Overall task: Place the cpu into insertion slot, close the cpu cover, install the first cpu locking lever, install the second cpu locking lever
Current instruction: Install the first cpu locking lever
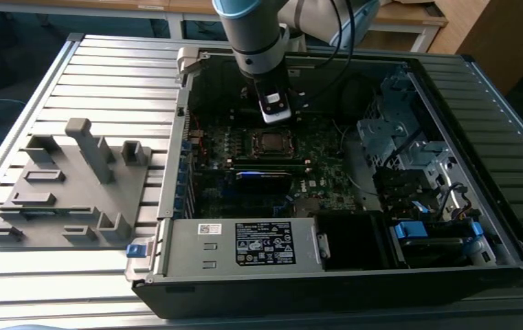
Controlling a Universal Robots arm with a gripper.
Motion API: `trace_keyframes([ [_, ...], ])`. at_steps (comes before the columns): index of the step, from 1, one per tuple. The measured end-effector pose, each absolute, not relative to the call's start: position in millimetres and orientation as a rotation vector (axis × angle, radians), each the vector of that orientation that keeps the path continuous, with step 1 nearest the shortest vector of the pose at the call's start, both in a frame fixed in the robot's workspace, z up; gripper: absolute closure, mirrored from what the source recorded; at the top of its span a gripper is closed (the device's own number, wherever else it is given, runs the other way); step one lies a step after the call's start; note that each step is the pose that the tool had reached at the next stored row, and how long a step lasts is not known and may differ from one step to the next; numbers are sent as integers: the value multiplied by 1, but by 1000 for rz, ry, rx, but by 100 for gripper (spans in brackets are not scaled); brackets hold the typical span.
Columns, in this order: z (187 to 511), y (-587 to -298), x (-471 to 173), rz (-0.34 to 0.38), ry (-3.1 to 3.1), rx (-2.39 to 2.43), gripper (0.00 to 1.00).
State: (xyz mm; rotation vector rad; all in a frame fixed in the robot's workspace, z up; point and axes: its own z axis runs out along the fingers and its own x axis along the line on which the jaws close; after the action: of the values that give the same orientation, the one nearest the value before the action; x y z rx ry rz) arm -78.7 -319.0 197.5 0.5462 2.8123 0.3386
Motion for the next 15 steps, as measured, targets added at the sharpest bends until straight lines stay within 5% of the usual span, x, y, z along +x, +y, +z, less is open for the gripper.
trace_keyframes([
  [15, 196, -321, -79, 340, 2804, 543, 89],
])
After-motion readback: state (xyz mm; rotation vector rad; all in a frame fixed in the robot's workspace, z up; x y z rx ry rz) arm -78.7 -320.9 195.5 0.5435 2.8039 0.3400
